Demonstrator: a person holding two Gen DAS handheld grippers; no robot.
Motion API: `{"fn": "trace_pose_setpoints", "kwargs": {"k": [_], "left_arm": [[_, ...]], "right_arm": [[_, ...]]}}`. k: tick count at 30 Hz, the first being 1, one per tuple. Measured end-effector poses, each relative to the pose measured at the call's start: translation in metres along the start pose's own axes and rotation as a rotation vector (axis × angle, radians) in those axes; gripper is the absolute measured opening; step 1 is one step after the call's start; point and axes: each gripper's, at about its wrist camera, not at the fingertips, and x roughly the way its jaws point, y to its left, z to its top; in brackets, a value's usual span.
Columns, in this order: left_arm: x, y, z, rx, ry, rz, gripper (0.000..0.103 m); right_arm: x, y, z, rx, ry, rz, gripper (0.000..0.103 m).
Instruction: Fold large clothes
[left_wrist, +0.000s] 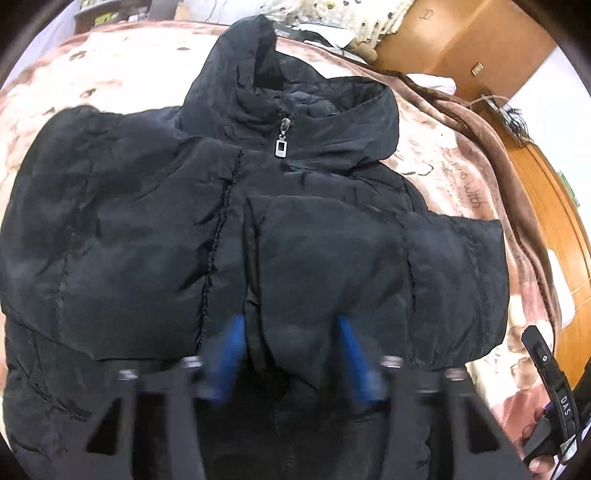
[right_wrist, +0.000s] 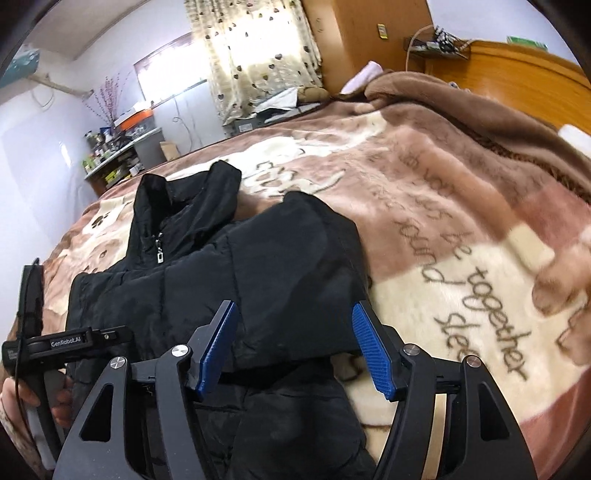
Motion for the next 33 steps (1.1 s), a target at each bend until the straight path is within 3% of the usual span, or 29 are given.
{"fn": "trace_pose_setpoints", "kwargs": {"k": [1,7,15,19,21,33], "left_arm": [[-0.001,-0.002,0.000,0.014,-0.007,0.012,0.029],[-0.022,-0.012,-0.003,0.106,-0.070,0.040,0.010],[-0.085,0.000,0.015,0.089,-0.193,-0.050,0.007],[-0.122,0.017,0.028,0.093,-0.282,-0.049,0.007],[-0.131,0.028,0.030,0.098,-0.311,-0.004,0.007],[-0.077,0.095,0.020,-0.015,-0.198,0.113,0.007]], "right_arm": [[0.002,0.001,-0.002,0.003,0.010,-0.001,0.065],[0.004,0.004,-0.005,0.006,0.026,0.006,0.065],[-0.006,0.013,0.004,-0.016,0.002,-0.005,0.065],[-0.008,0.021,0.008,-0.034,-0.011,-0.004,0.065],[-0.005,0.027,0.010,-0.046,-0.007,0.004,0.065],[0.039,0.068,0.012,-0.128,0.059,0.007,0.065]]}}
